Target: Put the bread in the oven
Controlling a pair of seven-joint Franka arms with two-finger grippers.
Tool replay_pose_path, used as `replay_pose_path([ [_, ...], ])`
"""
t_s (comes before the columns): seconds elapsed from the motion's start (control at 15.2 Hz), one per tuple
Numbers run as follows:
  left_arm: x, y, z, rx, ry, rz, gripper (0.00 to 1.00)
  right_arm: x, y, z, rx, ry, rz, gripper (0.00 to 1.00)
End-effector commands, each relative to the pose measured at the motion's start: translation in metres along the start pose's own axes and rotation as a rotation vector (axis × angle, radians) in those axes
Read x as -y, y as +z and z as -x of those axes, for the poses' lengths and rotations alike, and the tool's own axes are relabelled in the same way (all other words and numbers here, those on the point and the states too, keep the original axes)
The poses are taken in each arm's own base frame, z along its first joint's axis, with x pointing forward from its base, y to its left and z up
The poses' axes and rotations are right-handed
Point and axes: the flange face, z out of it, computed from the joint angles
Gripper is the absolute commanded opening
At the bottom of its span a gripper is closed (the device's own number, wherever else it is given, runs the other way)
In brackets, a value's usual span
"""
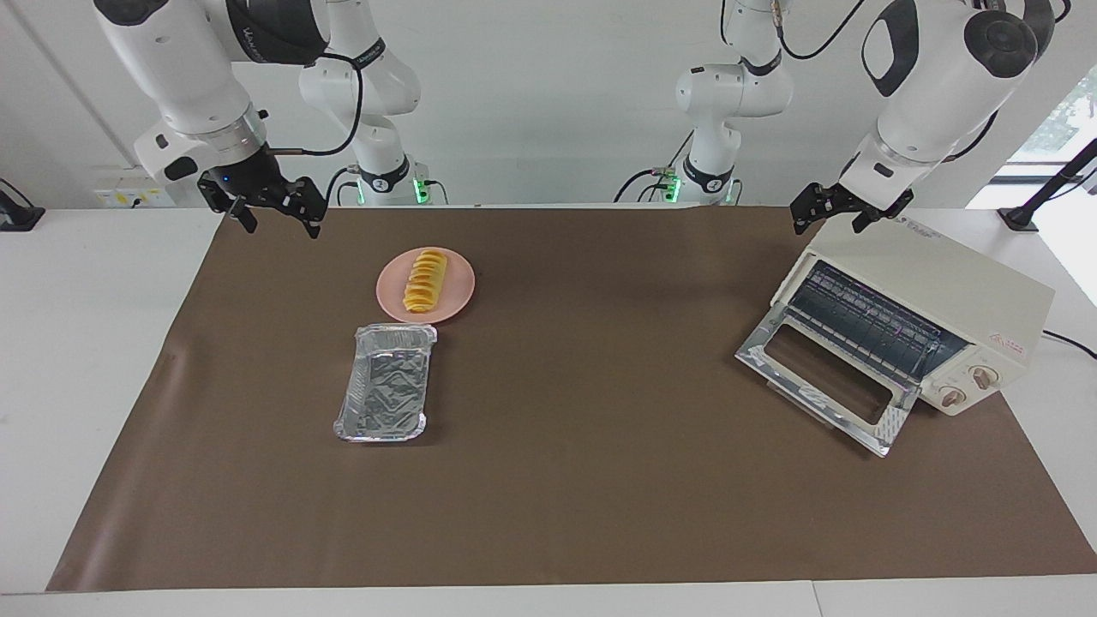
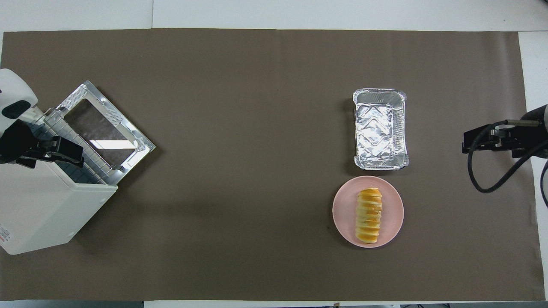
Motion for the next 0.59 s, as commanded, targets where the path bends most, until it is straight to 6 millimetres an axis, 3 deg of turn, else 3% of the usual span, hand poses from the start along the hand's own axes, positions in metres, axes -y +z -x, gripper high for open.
replay_pose_path([
  [0.0, 0.003, -0.003, 0.001, -0.015, -0.001, -0.013, 1.0, -0.002, 0.001, 0.002, 0.011, -0.002, 0.009, 1.0],
  [0.13, 0.003, -0.003, 0.001, -0.015, -0.001, -0.013, 1.0, -0.001, 0.0, 0.003, 0.009, -0.005, 0.01, 1.0],
  [0.33, 0.003, -0.003, 0.001, -0.015, -0.001, -0.013, 1.0, 0.003, 0.014, 0.014, 0.038, -0.01, 0.011, 1.0],
  [0.53, 0.003, -0.003, 0.001, -0.015, -0.001, -0.013, 1.0, 0.025, 0.033, 0.025, 0.024, 0.0, -0.023, 1.0],
])
